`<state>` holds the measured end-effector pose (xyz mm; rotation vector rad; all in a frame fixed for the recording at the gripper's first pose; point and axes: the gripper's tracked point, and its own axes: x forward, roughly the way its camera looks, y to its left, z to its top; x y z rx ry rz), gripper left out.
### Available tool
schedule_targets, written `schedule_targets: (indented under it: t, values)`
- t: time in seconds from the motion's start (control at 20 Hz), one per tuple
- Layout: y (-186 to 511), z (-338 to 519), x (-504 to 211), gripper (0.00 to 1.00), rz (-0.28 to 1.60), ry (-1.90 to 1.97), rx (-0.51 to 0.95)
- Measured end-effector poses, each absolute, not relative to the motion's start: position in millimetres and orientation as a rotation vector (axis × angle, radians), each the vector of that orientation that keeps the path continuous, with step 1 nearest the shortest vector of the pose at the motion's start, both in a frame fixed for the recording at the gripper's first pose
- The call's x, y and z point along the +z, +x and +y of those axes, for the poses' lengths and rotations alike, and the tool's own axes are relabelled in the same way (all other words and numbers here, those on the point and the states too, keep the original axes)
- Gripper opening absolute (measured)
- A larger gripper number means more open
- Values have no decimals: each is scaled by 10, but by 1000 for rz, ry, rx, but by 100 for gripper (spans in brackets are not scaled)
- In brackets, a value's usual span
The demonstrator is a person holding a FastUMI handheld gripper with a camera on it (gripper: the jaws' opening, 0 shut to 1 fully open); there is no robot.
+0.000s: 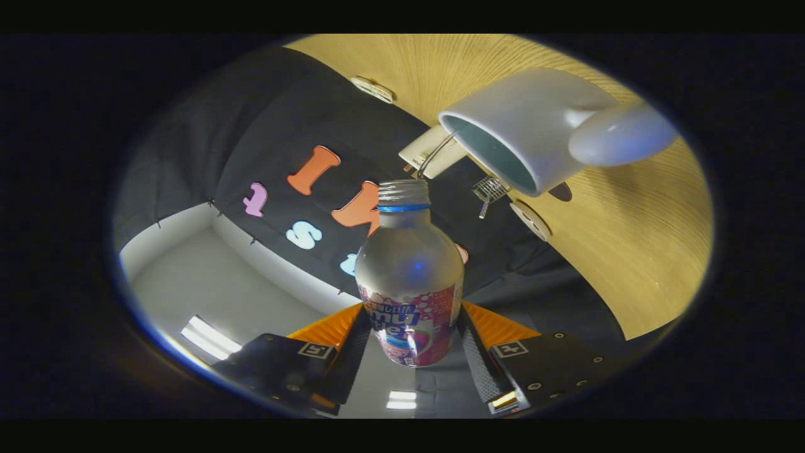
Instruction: Take the bottle from table, then pour the juice into the cup, finally place the bottle on the coaster
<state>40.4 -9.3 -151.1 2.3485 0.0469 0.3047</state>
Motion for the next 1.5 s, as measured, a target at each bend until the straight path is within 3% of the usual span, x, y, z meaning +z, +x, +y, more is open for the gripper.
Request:
schedule_targets:
  t: [0.6,1.1,1.5]
  values:
    - [489,94,-1633,76,137,2282,276]
    - [456,410,-2244,76,368,1851,96]
    - [502,373,-2220,76,376,1337,48]
